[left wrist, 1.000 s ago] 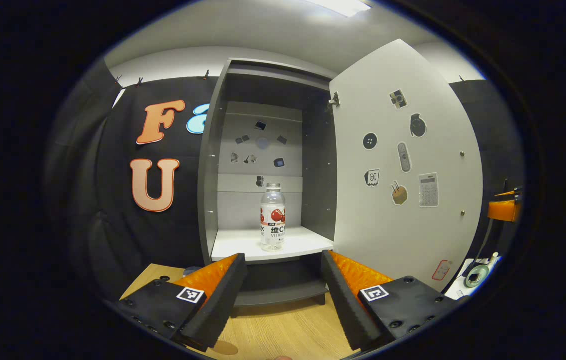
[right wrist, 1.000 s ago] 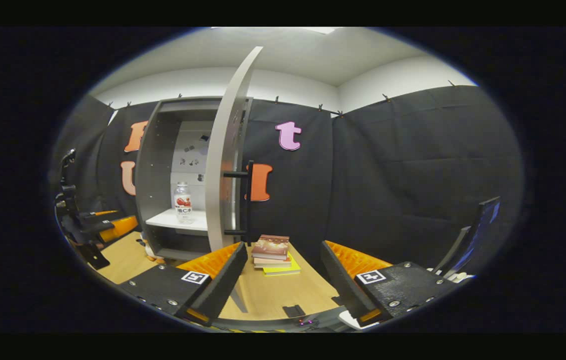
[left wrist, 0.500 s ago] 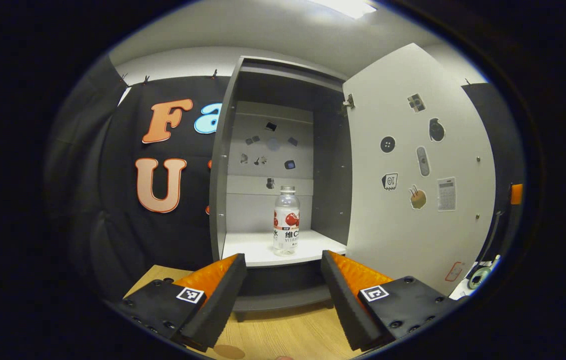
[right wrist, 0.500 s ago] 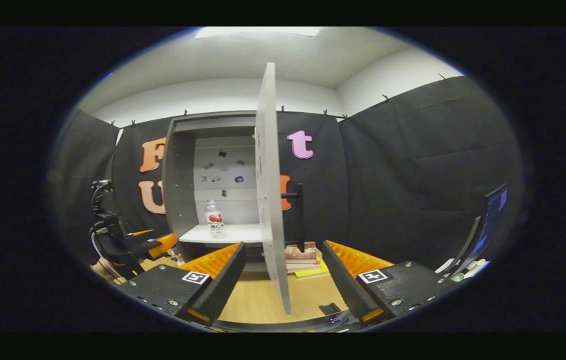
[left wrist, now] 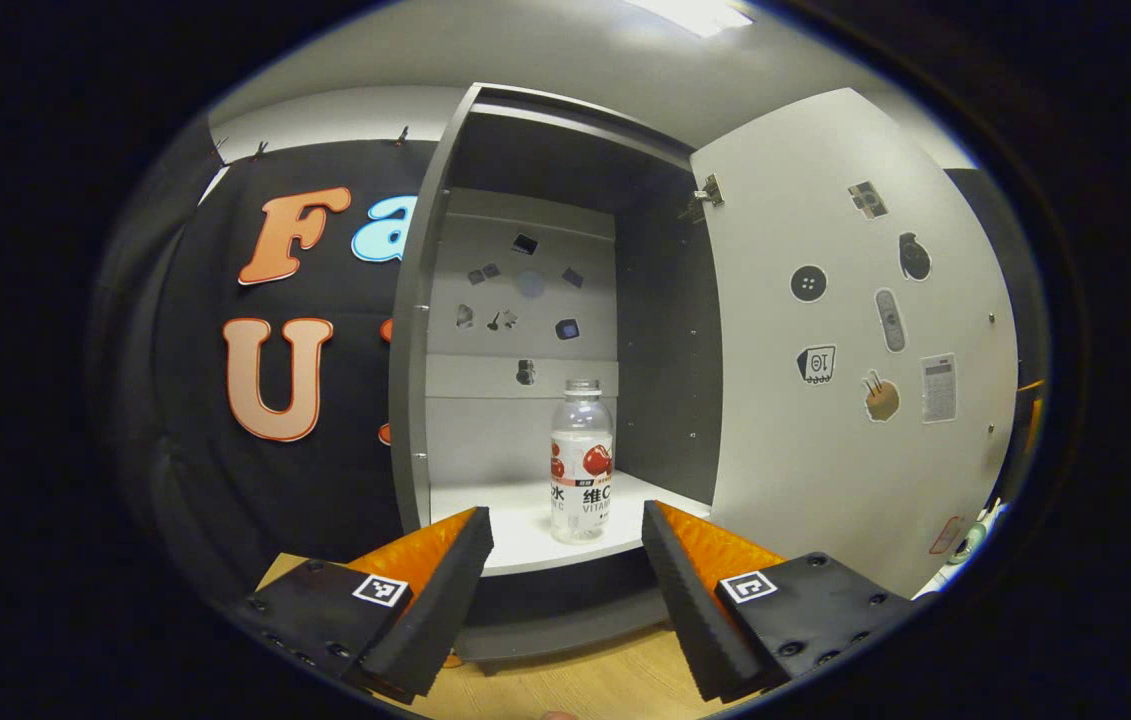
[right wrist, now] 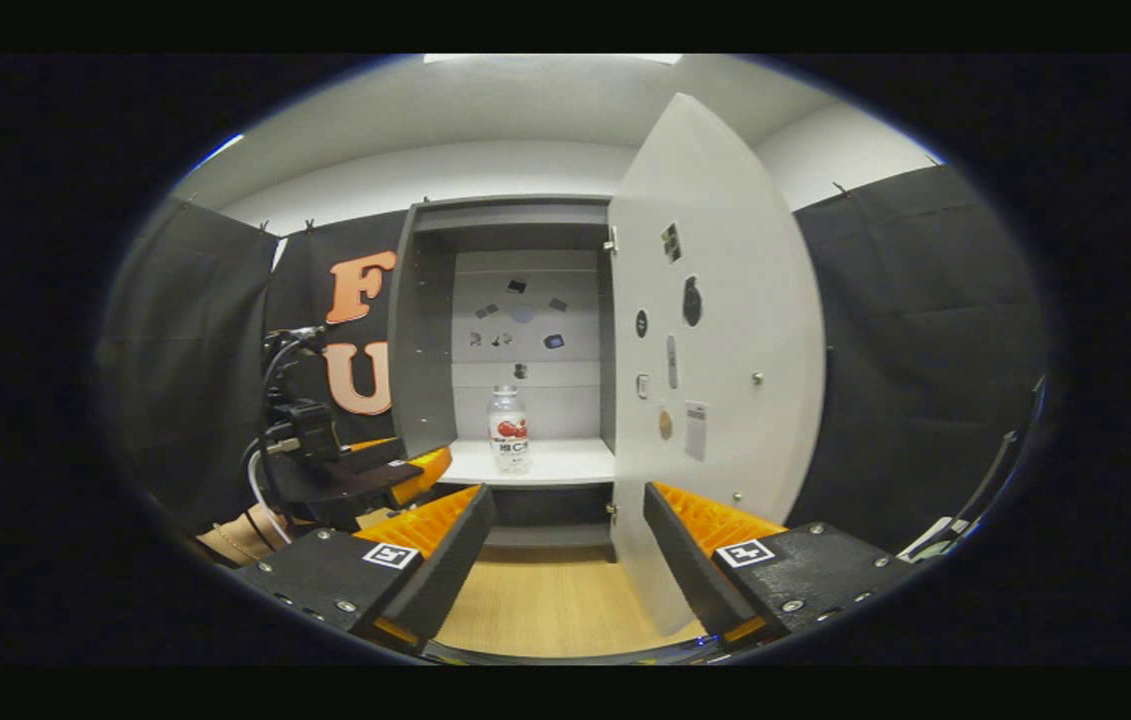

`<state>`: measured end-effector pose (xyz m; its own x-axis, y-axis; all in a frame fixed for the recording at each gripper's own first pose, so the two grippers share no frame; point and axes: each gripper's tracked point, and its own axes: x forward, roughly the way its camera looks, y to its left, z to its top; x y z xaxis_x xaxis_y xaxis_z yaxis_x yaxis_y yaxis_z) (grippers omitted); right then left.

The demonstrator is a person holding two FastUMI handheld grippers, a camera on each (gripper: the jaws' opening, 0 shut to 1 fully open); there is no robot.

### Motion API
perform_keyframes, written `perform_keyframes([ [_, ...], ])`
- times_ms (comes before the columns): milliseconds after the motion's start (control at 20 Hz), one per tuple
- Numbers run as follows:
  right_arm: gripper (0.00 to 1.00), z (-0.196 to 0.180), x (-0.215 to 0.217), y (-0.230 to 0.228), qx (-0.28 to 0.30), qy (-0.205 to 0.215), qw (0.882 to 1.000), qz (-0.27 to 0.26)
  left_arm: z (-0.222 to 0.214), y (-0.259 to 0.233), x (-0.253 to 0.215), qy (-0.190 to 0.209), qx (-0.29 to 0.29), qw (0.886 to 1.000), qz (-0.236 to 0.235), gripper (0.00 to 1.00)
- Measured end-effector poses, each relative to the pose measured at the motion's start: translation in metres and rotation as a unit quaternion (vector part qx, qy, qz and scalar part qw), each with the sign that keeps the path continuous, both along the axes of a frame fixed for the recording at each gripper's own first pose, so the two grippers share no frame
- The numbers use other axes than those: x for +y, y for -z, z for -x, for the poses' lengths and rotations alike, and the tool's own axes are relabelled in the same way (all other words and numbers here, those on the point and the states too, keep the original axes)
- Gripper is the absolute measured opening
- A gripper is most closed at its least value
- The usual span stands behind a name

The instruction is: Open the cabinet door with the right hand, grasp the bottle in the cabinet with the left hand and place it on the coaster, then close the cabinet door with the right hand.

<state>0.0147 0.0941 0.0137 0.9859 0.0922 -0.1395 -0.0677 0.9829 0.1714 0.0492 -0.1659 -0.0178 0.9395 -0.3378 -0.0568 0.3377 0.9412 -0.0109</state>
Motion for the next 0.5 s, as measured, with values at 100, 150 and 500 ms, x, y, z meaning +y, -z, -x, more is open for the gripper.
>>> perform_keyframes([
  [100, 0.93, -0.015, 0.023, 0.007, 0.008, -0.012, 1.0, -0.006, -0.017, 0.001, -0.005, 0.01, -0.001, 1.0, -0.005, 0.98],
  [150, 0.93, -0.023, 0.033, 0.009, 0.01, -0.017, 1.0, -0.011, -0.027, 0.0, -0.009, 0.015, -0.002, 1.0, -0.006, 0.99],
  [500, 0.93, -0.06, 0.048, 0.015, 0.018, -0.005, 0.999, -0.046, -0.093, -0.009, -0.042, 0.038, -0.03, 0.999, -0.006, 0.97],
])
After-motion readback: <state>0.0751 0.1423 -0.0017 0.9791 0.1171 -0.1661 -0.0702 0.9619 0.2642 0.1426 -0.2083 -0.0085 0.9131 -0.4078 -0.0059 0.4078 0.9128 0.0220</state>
